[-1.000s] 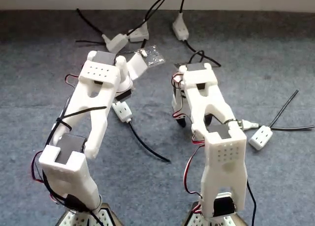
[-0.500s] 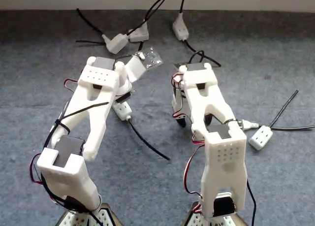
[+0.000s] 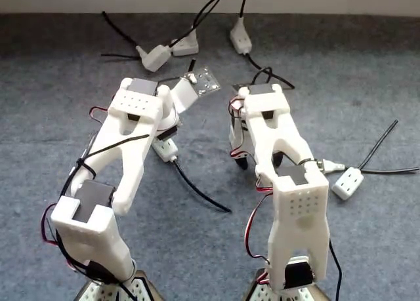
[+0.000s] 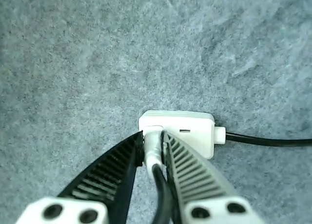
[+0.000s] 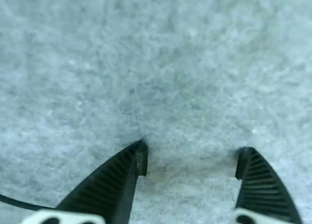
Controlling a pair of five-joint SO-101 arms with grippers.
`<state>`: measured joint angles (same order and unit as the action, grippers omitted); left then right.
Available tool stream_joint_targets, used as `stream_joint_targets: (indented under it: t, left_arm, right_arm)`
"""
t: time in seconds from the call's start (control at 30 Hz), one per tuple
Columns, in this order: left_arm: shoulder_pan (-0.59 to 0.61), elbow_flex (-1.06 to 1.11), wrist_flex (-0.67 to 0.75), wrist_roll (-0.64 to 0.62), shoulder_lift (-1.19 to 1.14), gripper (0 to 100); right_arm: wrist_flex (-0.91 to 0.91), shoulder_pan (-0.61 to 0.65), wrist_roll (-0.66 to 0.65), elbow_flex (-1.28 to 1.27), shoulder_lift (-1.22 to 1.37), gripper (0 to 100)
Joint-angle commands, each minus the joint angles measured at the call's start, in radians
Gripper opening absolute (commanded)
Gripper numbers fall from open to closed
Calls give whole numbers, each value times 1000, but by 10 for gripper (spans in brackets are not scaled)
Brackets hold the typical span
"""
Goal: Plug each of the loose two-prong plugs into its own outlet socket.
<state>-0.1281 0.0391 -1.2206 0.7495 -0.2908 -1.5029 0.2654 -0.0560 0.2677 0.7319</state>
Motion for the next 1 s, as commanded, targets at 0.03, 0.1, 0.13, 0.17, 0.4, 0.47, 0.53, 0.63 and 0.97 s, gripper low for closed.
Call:
stream_joint_targets:
  t: [0.03, 0.1, 0.13, 0.17, 0.4, 0.47, 0.53, 0.63, 0.97]
  left_arm:
    - [-13, 15, 68, -6, -94, 6]
    - [13, 12, 75, -6, -134, 6]
    - [27, 5, 72, -6, -148, 6]
    - [39, -12, 71, -6, -150, 6]
    - [140, -105, -140, 58, -159, 6]
    - [145, -114, -222, 64, -159, 6]
    - [145, -110, -281, 64, -159, 6]
    - [145, -105, -334, 60, -160, 6]
    - [124, -44, -295, 60, -159, 6]
  right_arm:
    - [13, -10, -14, -33, 7, 289]
    - [13, -10, -12, -33, 7, 289]
    - [13, -10, -12, -33, 7, 289]
    - [13, -10, -11, -33, 7, 289]
    - [13, -10, -14, -33, 7, 289]
    - [13, -10, -14, -33, 7, 289]
    - [13, -10, -14, -33, 7, 289]
    - [13, -10, -12, -33, 7, 289]
    - [12, -12, -9, -33, 7, 289]
